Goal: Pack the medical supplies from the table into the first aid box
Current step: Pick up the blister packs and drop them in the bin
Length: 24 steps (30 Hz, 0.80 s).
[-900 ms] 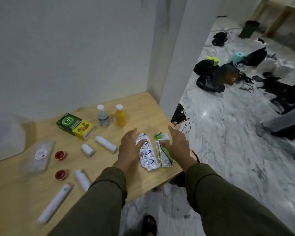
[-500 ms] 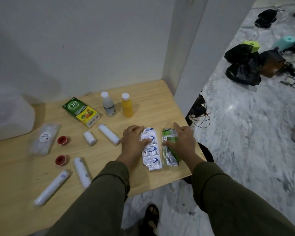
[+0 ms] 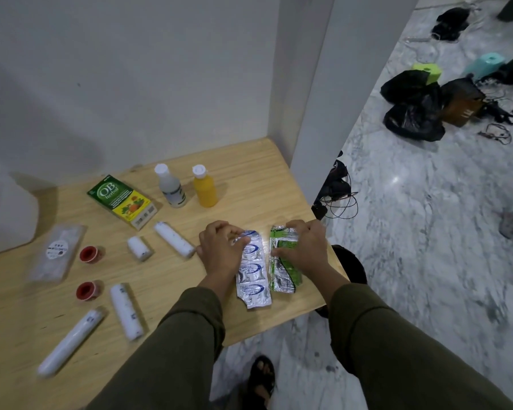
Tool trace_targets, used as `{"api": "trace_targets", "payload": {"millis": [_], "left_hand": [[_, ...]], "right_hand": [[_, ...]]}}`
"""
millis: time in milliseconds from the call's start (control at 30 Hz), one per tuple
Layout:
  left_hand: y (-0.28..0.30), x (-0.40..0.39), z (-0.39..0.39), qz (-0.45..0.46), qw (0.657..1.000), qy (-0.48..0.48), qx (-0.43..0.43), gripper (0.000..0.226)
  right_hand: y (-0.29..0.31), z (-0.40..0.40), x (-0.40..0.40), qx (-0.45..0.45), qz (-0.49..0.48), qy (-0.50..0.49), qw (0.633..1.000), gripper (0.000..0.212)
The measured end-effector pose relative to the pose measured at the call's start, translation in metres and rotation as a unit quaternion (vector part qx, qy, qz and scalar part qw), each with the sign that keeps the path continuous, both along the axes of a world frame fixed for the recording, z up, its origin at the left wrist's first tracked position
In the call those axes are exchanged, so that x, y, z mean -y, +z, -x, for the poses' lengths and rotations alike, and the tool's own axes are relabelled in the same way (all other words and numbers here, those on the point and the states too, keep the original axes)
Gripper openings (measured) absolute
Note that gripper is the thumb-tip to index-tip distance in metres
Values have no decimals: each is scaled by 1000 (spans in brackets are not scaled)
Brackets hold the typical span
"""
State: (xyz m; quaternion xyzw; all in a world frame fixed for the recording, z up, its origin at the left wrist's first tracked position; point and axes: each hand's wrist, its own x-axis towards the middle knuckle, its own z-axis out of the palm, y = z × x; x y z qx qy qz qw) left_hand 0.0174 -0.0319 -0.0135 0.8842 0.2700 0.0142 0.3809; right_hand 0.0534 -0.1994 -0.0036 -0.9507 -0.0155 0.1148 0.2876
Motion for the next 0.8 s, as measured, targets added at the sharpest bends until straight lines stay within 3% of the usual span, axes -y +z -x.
{"api": "trace_targets", "payload": {"millis": [133, 500, 567, 800], "left_hand": [[1, 2, -2, -5, 1000, 4, -7, 14], [10, 3, -4, 54, 998, 13, -8, 8], [10, 4, -4, 84, 996, 10, 15, 18], [25, 18, -7, 162, 986, -48, 11, 20]], "right_hand": [[3, 0, 1, -12, -39, -3, 999, 79], [12, 3, 15, -63, -141, -85, 984, 55], [15, 7, 18, -68, -180, -107, 975, 47], [33, 21, 24, -28, -240, -157, 958, 38]]}}
